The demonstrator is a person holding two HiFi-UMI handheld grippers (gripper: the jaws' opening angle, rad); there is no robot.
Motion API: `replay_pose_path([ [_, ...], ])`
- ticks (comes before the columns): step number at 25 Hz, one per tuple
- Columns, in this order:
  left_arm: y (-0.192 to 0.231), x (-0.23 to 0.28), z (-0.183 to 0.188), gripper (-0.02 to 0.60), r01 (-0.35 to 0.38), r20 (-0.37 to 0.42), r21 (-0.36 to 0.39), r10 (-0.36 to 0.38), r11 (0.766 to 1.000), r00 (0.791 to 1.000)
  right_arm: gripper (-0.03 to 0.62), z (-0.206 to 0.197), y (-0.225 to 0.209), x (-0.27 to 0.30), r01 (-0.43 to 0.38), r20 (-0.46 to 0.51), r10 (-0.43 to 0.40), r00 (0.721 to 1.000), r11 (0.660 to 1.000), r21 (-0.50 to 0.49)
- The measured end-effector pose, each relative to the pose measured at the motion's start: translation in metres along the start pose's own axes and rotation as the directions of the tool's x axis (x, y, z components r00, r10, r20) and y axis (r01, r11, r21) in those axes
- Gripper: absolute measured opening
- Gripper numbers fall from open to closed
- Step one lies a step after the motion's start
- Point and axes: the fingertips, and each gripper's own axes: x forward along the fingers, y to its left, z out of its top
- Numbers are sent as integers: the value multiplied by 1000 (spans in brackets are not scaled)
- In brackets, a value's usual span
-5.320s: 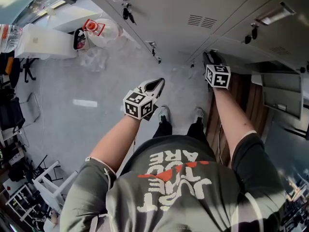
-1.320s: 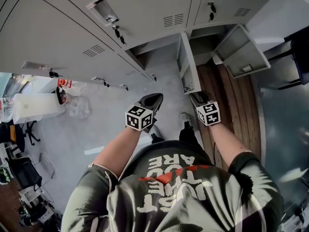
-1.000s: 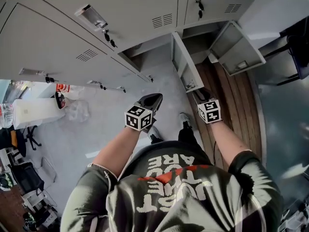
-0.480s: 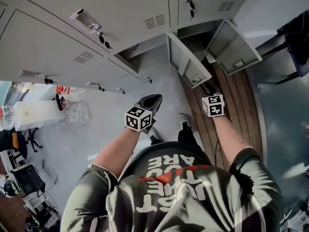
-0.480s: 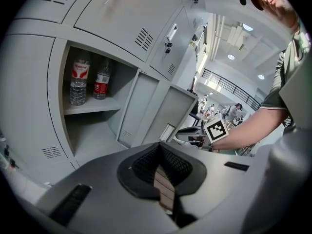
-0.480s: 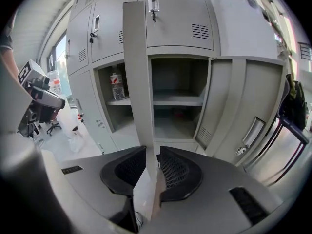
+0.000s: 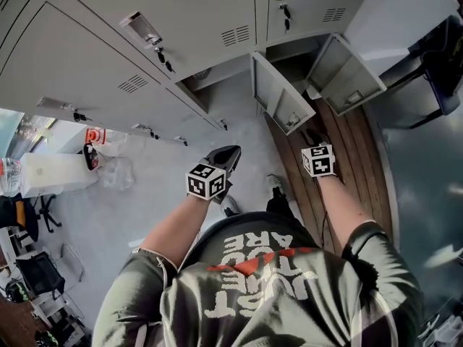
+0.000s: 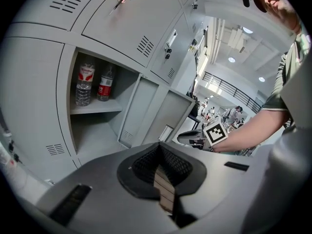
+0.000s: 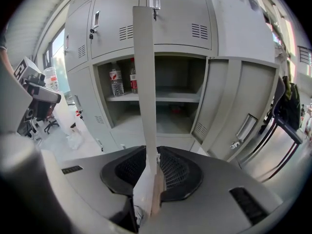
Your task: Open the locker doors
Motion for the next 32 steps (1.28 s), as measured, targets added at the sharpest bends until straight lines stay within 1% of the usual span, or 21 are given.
replay_pose_path([
  [4,4,-21,11,6,12,33,21,-13,1000,999,106,-11,20,-22,1,-19,-1,1000,1000,-9],
  [6,4,-37,13,6,30,42,36,-31,999,999,102,-10,37,-37,-2,-10,2,1000,1000,1],
  [11,8,-79,11,6,73,37,88,-76,993,996,74,10,92,-72,-28,70,23,997,997,67],
  [15,11,-107,13,6,78,51,110,-84,991,995,61,39,126,-92,-66,151,50,987,992,107],
  [18,11,-127,19,6,49,84,107,-58,993,995,55,68,140,-105,-108,210,86,974,989,96],
  [20,6,-140,27,6,21,113,107,-33,994,993,51,89,141,-117,-130,251,106,962,988,83],
  [22,-2,-151,41,6,-9,152,125,-10,992,988,49,112,137,-133,-155,294,128,947,985,70],
  [24,-11,-158,59,6,-47,197,139,19,989,980,46,134,132,-150,-182,327,159,932,982,43],
  [26,-24,-164,75,6,-83,243,131,49,988,969,43,150,126,-166,-206,345,193,919,979,-1],
  [28,-40,-167,84,6,-107,281,126,68,986,957,40,159,119,-182,-225,357,222,907,974,-34],
  [32,-68,-167,98,6,-141,337,125,92,982,937,37,168,100,-207,-265,384,263,885,963,-49],
])
